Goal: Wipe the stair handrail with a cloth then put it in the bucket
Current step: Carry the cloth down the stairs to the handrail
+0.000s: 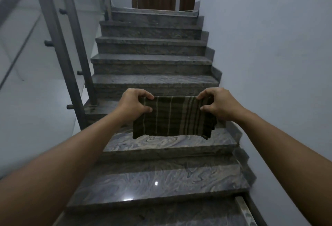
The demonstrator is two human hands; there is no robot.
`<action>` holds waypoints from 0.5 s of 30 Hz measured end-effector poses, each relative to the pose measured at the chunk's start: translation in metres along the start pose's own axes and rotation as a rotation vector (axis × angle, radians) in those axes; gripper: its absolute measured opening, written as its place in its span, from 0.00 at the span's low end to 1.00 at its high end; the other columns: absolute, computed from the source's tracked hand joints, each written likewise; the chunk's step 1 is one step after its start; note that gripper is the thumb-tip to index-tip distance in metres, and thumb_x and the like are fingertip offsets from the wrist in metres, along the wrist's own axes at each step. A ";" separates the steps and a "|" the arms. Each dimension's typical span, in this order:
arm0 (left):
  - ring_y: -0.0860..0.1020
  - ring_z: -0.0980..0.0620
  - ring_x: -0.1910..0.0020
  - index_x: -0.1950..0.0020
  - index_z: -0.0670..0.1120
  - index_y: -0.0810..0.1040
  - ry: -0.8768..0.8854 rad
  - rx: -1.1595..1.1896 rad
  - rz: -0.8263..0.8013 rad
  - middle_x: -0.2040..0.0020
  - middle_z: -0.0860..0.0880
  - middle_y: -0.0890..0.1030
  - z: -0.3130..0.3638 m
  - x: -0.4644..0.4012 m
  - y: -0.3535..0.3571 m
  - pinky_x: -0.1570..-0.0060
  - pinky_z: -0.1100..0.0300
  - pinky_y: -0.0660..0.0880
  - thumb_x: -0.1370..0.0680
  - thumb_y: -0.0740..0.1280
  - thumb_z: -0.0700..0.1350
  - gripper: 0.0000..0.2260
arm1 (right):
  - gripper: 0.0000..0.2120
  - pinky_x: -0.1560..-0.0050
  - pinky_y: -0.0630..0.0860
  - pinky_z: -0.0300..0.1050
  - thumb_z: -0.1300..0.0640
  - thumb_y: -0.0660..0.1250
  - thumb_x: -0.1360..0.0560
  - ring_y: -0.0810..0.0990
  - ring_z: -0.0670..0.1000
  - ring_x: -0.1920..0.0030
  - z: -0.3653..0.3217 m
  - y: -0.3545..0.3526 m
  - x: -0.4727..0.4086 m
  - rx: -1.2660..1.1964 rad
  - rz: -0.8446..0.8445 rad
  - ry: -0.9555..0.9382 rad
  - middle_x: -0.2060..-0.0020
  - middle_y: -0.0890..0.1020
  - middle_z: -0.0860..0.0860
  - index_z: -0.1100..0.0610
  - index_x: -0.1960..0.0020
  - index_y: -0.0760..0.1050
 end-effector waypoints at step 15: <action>0.75 0.54 0.48 0.45 0.49 0.80 -0.148 0.076 0.121 0.48 0.53 0.75 0.007 -0.188 -0.109 0.57 0.65 0.75 0.29 0.73 0.38 0.15 | 0.15 0.59 0.72 0.34 0.61 0.73 0.29 0.75 0.45 0.48 -0.038 -0.044 -0.250 -0.123 -0.159 -0.123 0.48 0.77 0.47 0.47 0.47 0.77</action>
Point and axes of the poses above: each hand's wrist, its own x-axis away from the middle knuckle, its own y-axis out of the palm, z = x × y, the point moved 9 cm from there along -x, towards the middle knuckle
